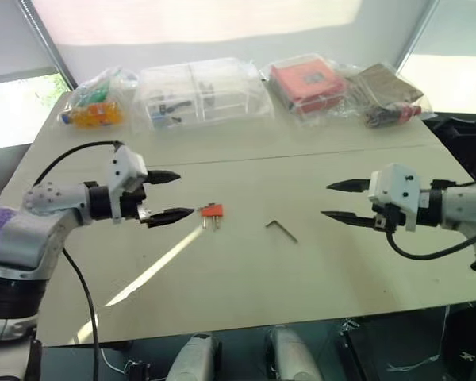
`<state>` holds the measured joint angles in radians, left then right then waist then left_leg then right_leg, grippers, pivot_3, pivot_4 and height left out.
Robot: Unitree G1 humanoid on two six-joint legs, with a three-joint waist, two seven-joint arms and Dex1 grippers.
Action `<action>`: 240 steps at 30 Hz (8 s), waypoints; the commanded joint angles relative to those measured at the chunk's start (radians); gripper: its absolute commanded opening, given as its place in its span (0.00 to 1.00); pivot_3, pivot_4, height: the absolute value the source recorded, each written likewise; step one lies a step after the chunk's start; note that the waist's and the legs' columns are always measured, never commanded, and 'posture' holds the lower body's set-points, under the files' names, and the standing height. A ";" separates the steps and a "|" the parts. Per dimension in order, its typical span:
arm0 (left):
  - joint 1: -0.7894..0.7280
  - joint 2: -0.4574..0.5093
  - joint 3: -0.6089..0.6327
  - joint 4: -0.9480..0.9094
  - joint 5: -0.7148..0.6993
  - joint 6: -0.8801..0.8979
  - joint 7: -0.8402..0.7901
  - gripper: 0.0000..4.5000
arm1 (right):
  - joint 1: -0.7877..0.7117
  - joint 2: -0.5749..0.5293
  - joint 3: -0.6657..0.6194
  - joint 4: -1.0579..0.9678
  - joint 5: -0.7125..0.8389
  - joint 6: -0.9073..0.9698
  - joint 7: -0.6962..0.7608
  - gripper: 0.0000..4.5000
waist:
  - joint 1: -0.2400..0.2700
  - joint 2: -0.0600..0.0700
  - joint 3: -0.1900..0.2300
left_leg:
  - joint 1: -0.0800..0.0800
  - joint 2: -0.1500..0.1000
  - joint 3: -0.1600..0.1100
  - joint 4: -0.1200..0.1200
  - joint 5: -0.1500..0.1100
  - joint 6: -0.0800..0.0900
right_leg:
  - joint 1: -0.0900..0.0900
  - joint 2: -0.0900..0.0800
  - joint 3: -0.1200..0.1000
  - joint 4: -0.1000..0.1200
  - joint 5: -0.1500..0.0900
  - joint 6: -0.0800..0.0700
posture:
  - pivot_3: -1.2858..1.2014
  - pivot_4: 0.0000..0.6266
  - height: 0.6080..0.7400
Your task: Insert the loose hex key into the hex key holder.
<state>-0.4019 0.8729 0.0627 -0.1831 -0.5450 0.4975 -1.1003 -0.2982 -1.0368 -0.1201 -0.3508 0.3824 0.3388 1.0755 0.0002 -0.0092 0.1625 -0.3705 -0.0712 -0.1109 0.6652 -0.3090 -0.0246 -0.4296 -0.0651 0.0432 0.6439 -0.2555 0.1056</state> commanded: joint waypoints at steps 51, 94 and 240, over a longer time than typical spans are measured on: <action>0.334 0.006 0.184 -0.294 -0.030 0.110 0.184 1.00 | -0.483 0.732 0.503 0.944 -0.449 -0.584 -0.176 0.99 | -0.019 0.000 0.000 | -0.004 -0.001 0.000 0.000 0.003 -0.006 | -0.007 0.000 0.001 0.004 0.000 0.000 | 0.52 0.24 1.00; 0.476 -0.027 0.226 -0.347 0.014 0.086 0.289 1.00 | -0.657 0.931 0.493 1.425 -0.555 -0.624 -0.147 0.99 | -0.049 0.001 -0.001 | 0.000 0.000 -0.001 -0.003 0.003 -0.006 | -0.006 0.001 0.001 0.006 0.000 0.000 | 0.52 0.24 1.00; -0.226 -0.367 -0.058 0.022 -0.002 0.100 0.231 0.05 | -0.140 0.436 0.378 0.135 -0.265 0.528 -0.366 0.00 | -0.010 -0.001 -0.001 | -0.004 -0.001 0.001 0.002 0.004 -0.008 | -0.007 0.000 0.003 0.006 0.000 0.000 | 0.52 0.24 1.00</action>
<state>-0.6234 0.4968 -0.0160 -0.1312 -0.5446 0.6071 -0.8710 -0.4378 -0.6015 0.2653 -0.2326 0.1302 0.8553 0.7286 -0.0102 -0.0104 0.1619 -0.3745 -0.0725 -0.1103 0.6671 -0.3047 -0.0321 -0.4367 -0.0650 0.0457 0.6498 -0.2552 0.1056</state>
